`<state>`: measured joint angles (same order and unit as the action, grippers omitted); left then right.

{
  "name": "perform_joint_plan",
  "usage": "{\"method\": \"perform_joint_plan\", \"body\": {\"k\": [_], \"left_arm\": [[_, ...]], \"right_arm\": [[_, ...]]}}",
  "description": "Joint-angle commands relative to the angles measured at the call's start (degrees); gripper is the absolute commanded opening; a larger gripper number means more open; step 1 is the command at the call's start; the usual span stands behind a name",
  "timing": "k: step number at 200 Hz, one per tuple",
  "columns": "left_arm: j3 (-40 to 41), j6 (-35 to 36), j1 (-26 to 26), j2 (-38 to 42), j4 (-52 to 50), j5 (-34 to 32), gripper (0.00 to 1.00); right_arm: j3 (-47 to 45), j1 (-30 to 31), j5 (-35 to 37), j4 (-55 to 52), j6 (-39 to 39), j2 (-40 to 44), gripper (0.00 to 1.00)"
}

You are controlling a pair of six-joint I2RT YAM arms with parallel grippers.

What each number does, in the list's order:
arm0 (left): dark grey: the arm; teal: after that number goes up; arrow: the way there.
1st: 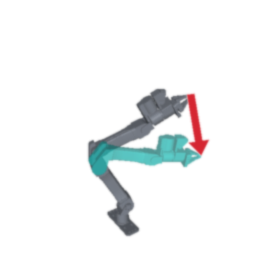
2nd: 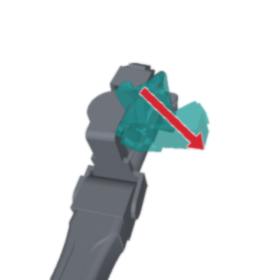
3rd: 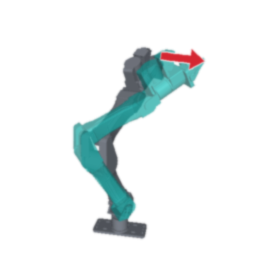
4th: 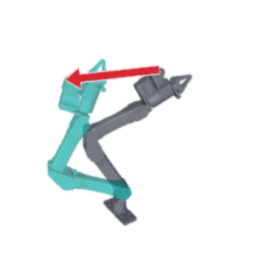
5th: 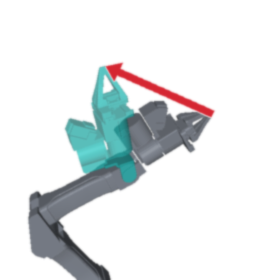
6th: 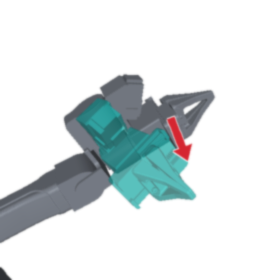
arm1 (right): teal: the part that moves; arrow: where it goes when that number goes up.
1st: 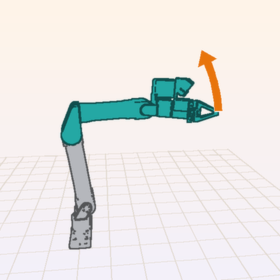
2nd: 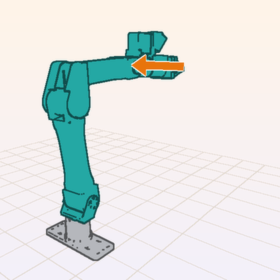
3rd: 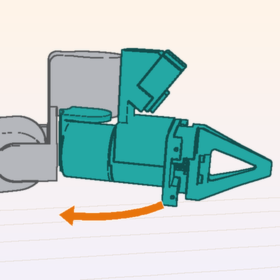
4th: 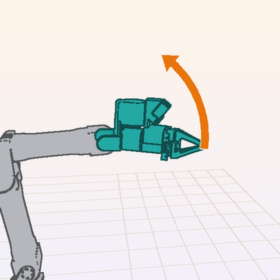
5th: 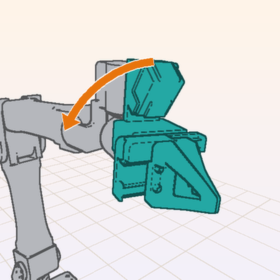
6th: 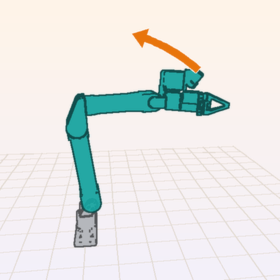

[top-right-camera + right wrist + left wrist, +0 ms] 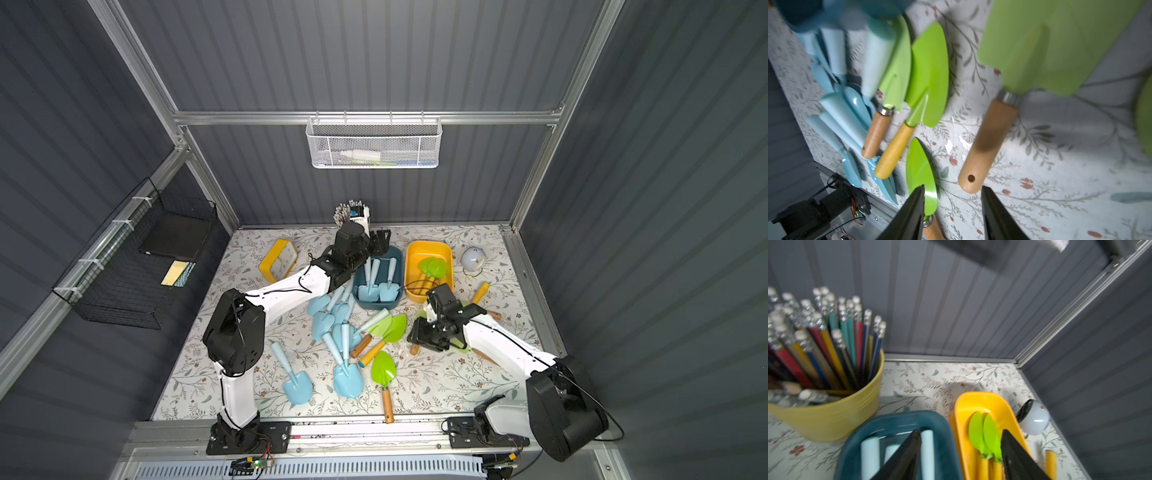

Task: Sort the small shovels by color and place them into the storage box
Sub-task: Pick up the shovel from the center of the board.

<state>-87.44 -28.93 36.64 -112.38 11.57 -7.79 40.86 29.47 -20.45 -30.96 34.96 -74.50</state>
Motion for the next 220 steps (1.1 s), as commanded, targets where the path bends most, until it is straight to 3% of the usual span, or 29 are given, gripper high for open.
{"method": "perform_joint_plan", "body": {"k": [1, 102, 153, 193, 220], "left_arm": [[-0.62, 0.9, -0.34, 0.91, -2.41, -1.11, 0.65], [-0.16, 1.15, -0.34, 1.76, -1.94, 1.08, 0.68], [0.05, 1.66, -0.42, 1.39, -2.71, -1.28, 0.68], [0.69, 0.11, -1.71, 1.16, -3.35, -2.5, 0.69], [1.16, -1.77, -2.99, 1.08, -5.09, -3.39, 0.69]], "right_arm": [[-0.86, 1.91, 3.41, 0.37, 5.4, -0.94, 0.49], [2.53, 2.82, 10.51, 4.08, 7.4, -9.73, 0.48], [1.42, 4.48, 11.01, -0.07, 4.6, -6.45, 0.49], [1.46, 9.14, 7.35, -7.27, 0.22, -0.59, 0.5], [3.15, 17.12, 3.41, -8.24, 1.75, 1.74, 0.52]]}}
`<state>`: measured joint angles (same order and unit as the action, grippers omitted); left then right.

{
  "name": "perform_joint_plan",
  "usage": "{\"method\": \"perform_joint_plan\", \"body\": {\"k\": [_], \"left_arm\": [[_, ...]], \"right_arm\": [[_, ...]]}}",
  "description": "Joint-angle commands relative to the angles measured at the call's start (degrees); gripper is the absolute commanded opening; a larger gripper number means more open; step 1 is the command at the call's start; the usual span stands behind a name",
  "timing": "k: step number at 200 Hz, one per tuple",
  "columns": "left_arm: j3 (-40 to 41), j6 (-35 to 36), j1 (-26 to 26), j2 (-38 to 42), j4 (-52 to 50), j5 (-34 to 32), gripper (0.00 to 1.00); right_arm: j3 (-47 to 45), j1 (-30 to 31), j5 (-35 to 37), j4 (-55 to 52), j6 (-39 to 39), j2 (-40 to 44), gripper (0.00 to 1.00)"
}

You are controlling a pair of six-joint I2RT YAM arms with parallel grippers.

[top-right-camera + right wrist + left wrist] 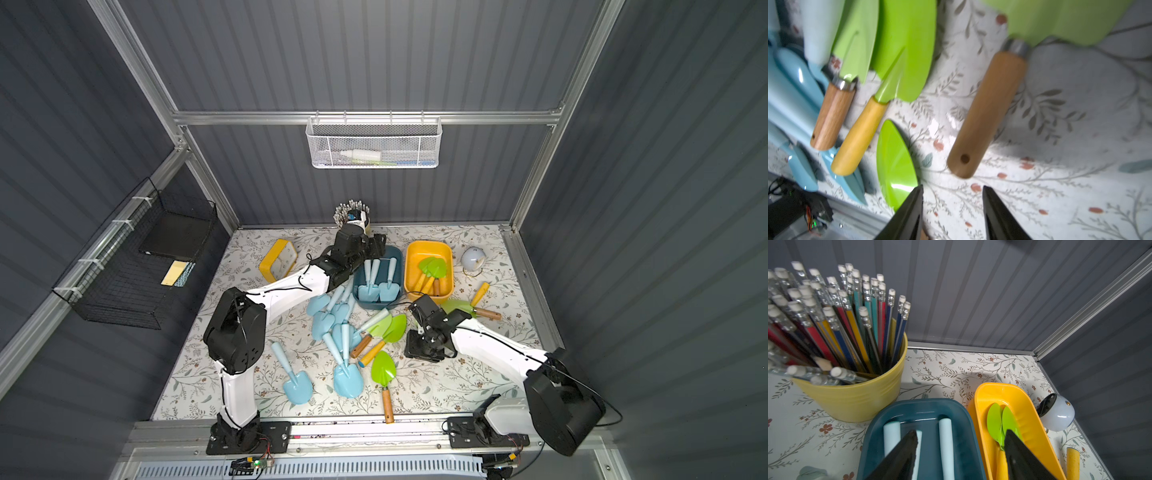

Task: Sort the small shovels by color and place them into the storage box
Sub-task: Pick up the shovel from the center of the board.

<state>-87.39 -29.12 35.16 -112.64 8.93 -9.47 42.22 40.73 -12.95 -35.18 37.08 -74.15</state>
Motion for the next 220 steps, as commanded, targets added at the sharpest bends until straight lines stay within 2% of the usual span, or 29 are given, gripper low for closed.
{"method": "perform_joint_plan", "body": {"k": [1, 41, 54, 82, 125, 135, 152, 168, 202, 220], "left_arm": [[1.15, -1.6, -1.54, 1.36, -2.52, -1.79, 0.69], [4.29, -3.48, -3.84, 3.91, -3.82, -3.37, 0.69], [5.58, -3.36, -4.46, 5.55, -3.54, -3.53, 0.69], [6.75, -2.2, -4.83, 8.61, -3.4, -3.98, 0.69], [8.14, -1.94, -4.92, 11.71, -3.42, -4.39, 0.7], [8.53, -1.99, -4.92, 12.08, -3.48, -4.37, 0.7], [8.73, -2.1, -4.92, 12.36, -3.64, -4.41, 0.7], [8.73, -2.17, -5.01, 12.31, -3.58, -4.51, 0.7], [7.69, -2.65, -5.07, 10.61, -3.08, -3.25, 0.7], [7.94, -2.75, -5.06, 9.75, -2.72, -3.18, 0.7]], "right_arm": [[1.89, 6.16, -4.09, -4.02, -0.27, 1.38, 0.52], [7.65, 20.32, -2.34, -4.32, 5.33, -6.18, 0.54], [8.8, 23.37, 1.02, -4.44, 6.85, -9.72, 0.54], [10.06, 27.56, 4.25, -5.33, 10.16, -15.68, 0.54], [10.18, 31.75, 6.42, -3.38, 13.48, -20.44, 0.53], [9.63, 31.91, 6.53, -2.64, 13.98, -21.14, 0.46], [8.94, 32.03, 7.58, -2.43, 14.92, -21.18, 0.2], [8.94, 31.94, 9.69, -3.89, 15.87, -19.13, 0.05], [9.4, 30.11, 13.95, -7.9, 18.02, -10.19, 0.0], [12.66, 25.83, 17.86, -10.94, 15.62, -5.78, 0.0]]}}
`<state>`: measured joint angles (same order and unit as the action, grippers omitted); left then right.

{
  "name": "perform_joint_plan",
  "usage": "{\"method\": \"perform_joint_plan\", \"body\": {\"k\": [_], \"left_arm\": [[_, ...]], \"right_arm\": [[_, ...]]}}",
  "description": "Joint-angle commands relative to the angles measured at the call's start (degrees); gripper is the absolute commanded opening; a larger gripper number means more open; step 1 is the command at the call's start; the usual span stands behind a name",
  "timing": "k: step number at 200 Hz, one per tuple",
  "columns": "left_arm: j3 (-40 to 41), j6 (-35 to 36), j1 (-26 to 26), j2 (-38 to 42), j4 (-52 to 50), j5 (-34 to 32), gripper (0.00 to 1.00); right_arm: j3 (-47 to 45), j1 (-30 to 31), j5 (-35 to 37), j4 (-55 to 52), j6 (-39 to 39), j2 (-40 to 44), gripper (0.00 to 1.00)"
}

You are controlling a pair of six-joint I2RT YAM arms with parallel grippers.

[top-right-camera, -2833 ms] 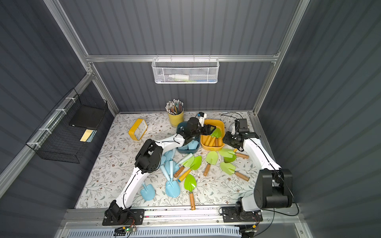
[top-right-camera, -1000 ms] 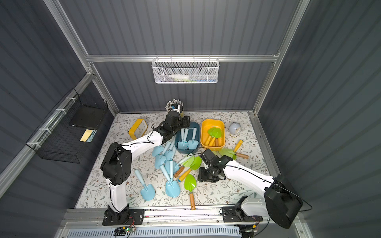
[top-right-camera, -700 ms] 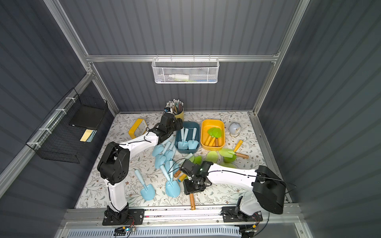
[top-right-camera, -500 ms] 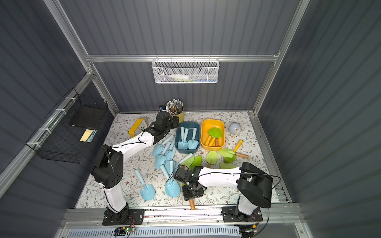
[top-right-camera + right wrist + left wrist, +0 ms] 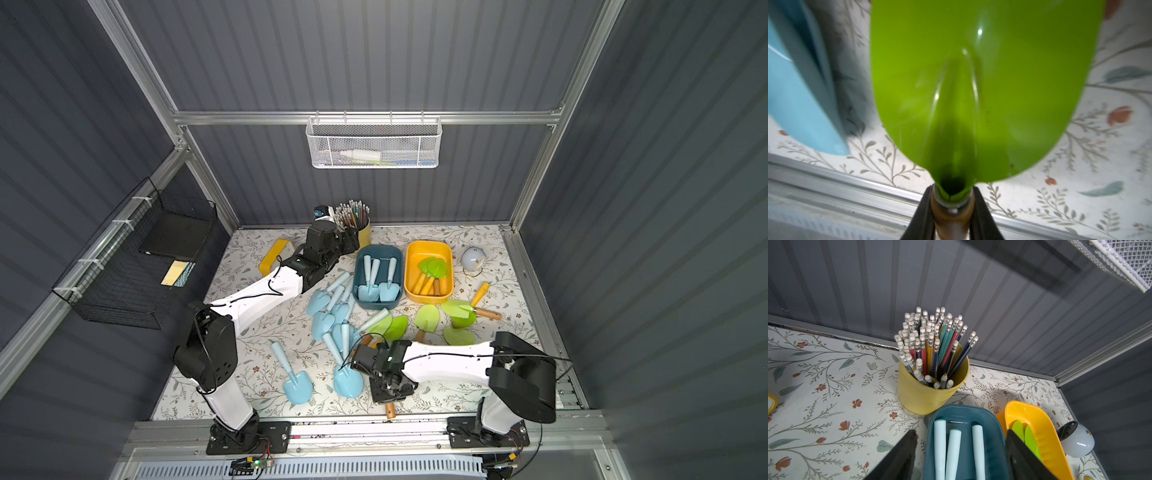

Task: Sort the small shovels by color and place them into the storage box
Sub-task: Pick up the shovel from the center of the board, then place the shovel in the storage box.

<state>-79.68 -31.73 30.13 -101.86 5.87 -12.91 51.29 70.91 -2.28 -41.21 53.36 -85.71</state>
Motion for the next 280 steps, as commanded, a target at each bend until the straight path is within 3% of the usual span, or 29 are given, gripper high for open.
{"method": "perform_joint_plan", "body": {"k": [1, 16, 42, 63, 103, 144, 228, 280], "left_arm": [[0.27, -0.12, -0.01, -1.08, 0.35, 0.21, 0.7], [0.96, 0.62, 0.01, -1.49, 0.9, 0.19, 0.72], [2.17, 1.98, 0.01, -1.94, 1.38, 0.75, 0.76], [5.19, 2.36, -0.03, -1.44, 3.41, 3.36, 0.76], [4.4, 2.78, 0.02, -2.76, 2.63, 5.53, 0.75], [4.45, 7.65, 0.06, -3.27, 1.97, 4.84, 0.74], [8.81, 11.59, 1.01, -0.61, 0.43, 6.74, 0.75], [9.28, 13.23, 4.4, -0.43, -2.58, 6.21, 0.75]], "right_arm": [[3.84, -4.63, 7.42, -5.01, -1.0, 5.98, 0.01], [7.8, -10.54, 10.87, -6.33, -5.75, 7.93, 0.02], [13.74, -25.48, 9.51, -3.43, -16.62, 6.5, 0.03], [20.3, -34.7, 7.64, -0.24, -24.0, 0.23, 0.04], [34.41, -44.57, 4.48, -0.03, -30.92, -15.18, 0.04], [39.77, -49.29, 2.36, 1.47, -32.8, -24.87, 0.05], [38.2, -54.12, -1.8, 4.07, -32.47, -29.66, 0.09], [38.47, -55.0, -1.76, 3.47, -31.62, -29.58, 0.34]]}}
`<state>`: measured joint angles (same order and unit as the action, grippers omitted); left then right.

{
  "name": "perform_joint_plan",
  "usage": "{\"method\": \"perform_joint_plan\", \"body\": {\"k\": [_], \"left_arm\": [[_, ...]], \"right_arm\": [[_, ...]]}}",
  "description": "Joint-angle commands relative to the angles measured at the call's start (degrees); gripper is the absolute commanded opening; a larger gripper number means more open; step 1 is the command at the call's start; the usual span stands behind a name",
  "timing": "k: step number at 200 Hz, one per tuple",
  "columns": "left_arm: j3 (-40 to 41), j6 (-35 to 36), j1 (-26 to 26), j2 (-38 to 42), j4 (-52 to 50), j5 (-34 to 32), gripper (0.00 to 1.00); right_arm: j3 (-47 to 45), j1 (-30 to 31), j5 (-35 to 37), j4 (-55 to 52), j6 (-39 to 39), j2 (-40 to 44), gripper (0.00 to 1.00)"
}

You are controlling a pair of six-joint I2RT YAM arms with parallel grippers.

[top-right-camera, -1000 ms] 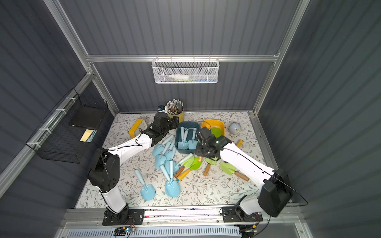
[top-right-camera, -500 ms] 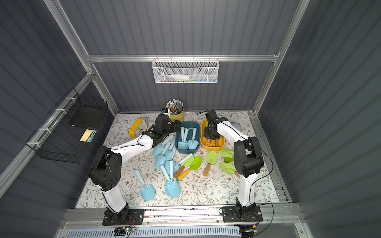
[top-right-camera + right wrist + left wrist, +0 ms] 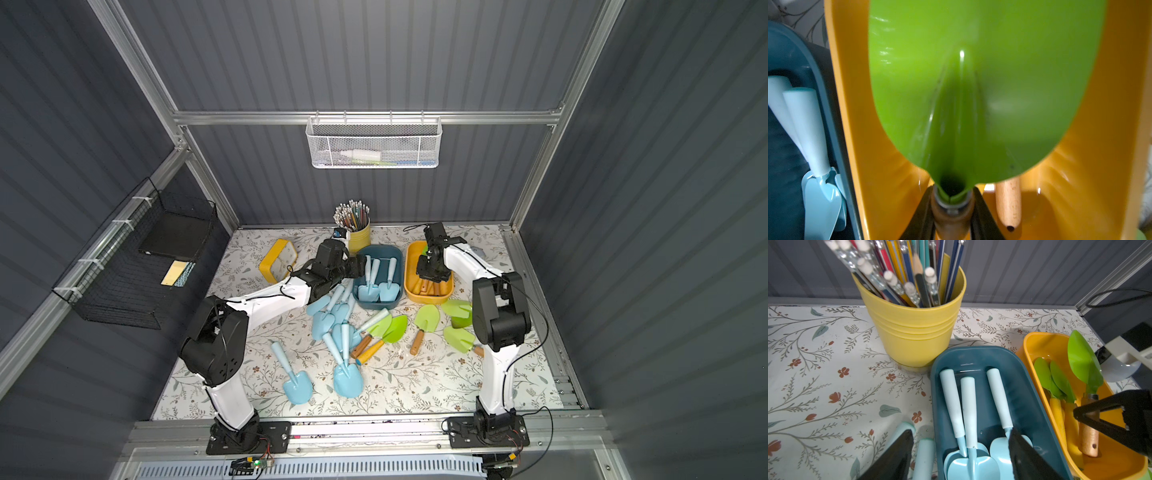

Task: Sort the small shovels by color and place them into the storage box
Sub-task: Place the shovel in the storage box.

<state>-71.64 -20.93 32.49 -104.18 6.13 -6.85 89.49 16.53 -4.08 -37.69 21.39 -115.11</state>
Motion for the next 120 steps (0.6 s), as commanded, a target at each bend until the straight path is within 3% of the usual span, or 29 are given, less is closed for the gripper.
{"method": "perform_joint_plan", "body": {"k": [1, 43, 120], "left_arm": [[1.24, 2.45, 2.14, 1.88, -2.9, 0.08, 0.75], [1.45, 3.17, 6.43, 1.37, -4.63, -1.1, 0.76], [8.78, -3.63, 8.11, 6.76, -8.64, -1.04, 0.76]], "right_arm": [[0.26, -0.62, 0.08, -0.08, 0.38, -0.15, 0.35], [0.13, -0.8, 0.99, 0.29, 0.74, 2.84, 0.49], [-2.59, -0.79, 0.79, 0.45, 0.94, 9.33, 0.51]]}}
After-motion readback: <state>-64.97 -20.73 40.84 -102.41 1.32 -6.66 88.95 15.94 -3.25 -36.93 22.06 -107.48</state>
